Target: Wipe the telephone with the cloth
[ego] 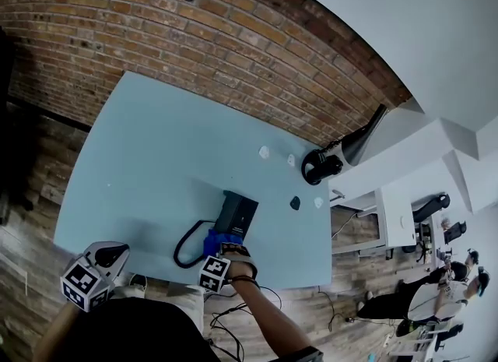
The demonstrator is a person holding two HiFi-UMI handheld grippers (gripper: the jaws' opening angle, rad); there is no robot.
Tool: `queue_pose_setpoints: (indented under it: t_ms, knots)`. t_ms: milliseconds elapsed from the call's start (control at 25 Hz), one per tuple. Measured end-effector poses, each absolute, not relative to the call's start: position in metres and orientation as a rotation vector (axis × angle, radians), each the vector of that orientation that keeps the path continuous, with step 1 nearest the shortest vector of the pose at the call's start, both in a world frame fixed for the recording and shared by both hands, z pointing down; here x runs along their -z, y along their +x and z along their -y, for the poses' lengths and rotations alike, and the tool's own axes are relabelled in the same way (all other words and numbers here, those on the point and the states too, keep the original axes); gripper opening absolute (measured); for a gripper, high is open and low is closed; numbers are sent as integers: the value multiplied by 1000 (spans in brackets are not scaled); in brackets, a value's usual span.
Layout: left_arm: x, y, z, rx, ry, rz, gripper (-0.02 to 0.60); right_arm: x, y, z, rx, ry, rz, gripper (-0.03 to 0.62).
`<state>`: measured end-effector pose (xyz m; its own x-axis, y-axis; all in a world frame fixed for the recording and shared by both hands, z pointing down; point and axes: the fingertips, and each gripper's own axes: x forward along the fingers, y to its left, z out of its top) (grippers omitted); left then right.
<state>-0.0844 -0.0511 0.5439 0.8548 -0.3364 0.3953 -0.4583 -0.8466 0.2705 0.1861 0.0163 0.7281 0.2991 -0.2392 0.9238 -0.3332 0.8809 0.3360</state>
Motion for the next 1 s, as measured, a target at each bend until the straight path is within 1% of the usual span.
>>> queue_pose_setpoints:
  t_ms: [160,360,480,560,720,1000]
  knots:
    - [-544,-83,47,-495,2667,584,8,-685,194,-7,-304,659,1489,147]
    - [-546,-85,48,-507,2642,614,8,-622,240,53,-348,900,1579,147]
    - [-548,-85,47,-518,2632,629,8,-601,268,92,-391,1061,1592,149]
    - [-549,-85,45,-531,2629,641,8,-601,286,109,-336,1081,1526,147]
    - [-550,-86,44,-549,2624,659,8,-621,307,124,-156,945,1354,147]
    - [-553,-91,40,-579,2623,684,8,-650,300,132,-295,959,1417,144]
